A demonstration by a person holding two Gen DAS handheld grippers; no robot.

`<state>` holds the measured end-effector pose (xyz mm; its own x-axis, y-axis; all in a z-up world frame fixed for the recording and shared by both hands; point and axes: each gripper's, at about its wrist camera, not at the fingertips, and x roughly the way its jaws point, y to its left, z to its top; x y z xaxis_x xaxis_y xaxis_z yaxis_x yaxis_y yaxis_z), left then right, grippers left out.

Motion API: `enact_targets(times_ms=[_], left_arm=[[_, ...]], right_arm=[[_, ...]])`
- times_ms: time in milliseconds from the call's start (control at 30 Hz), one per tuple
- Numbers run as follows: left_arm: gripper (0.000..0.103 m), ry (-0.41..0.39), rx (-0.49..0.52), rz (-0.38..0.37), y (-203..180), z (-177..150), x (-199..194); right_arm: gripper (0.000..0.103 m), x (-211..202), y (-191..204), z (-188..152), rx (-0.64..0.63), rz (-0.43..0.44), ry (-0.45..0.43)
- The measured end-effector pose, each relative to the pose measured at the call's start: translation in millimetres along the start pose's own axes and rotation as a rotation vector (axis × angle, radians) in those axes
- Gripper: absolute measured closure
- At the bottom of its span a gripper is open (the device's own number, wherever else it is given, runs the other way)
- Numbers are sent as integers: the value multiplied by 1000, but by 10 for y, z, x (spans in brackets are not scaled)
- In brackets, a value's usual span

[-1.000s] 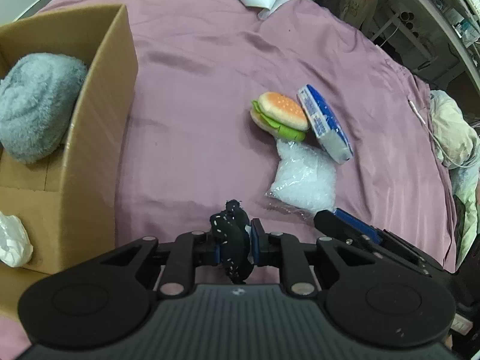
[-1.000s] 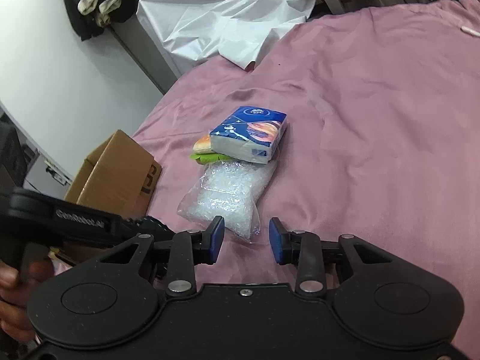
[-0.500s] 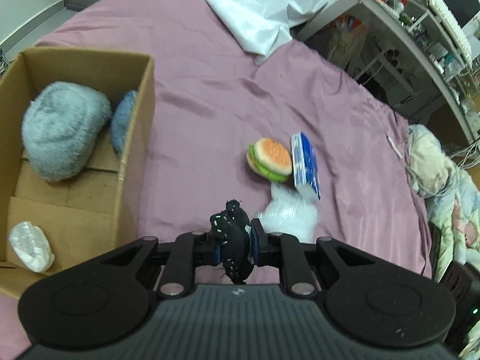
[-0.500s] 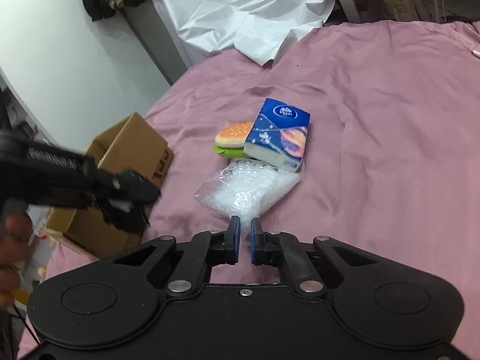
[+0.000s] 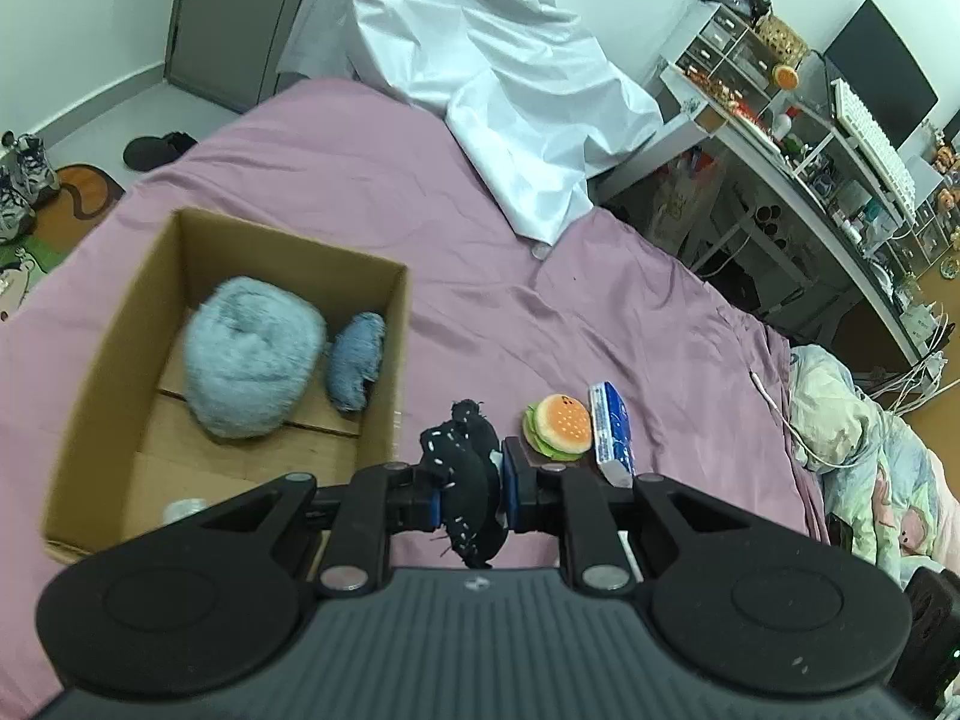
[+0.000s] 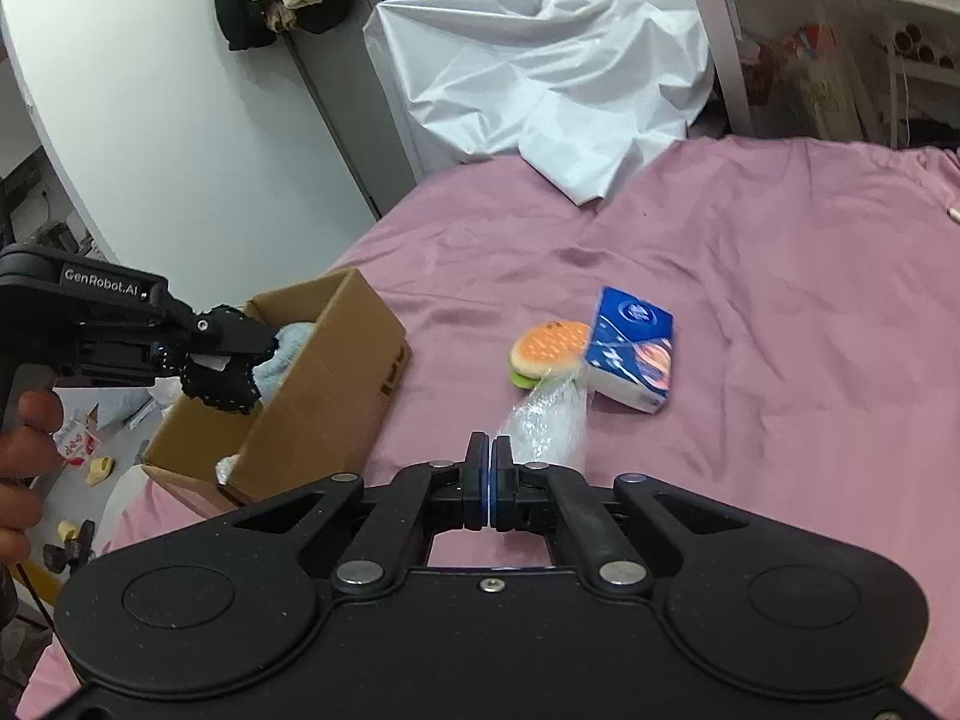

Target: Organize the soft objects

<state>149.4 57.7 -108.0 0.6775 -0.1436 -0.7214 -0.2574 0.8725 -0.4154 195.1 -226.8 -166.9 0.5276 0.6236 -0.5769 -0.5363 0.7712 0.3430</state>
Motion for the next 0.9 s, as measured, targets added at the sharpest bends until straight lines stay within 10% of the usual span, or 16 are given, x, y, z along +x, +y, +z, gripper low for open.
enact_targets(times_ms=[800,900], left_arm=[[85,-52,-8,-19,363,-20,-333],[85,-52,-9,-20,375,-29,-344]], right_arm=[[103,-76,450,229,8,-43,-29],[86,24,263,130,83,-81,39]])
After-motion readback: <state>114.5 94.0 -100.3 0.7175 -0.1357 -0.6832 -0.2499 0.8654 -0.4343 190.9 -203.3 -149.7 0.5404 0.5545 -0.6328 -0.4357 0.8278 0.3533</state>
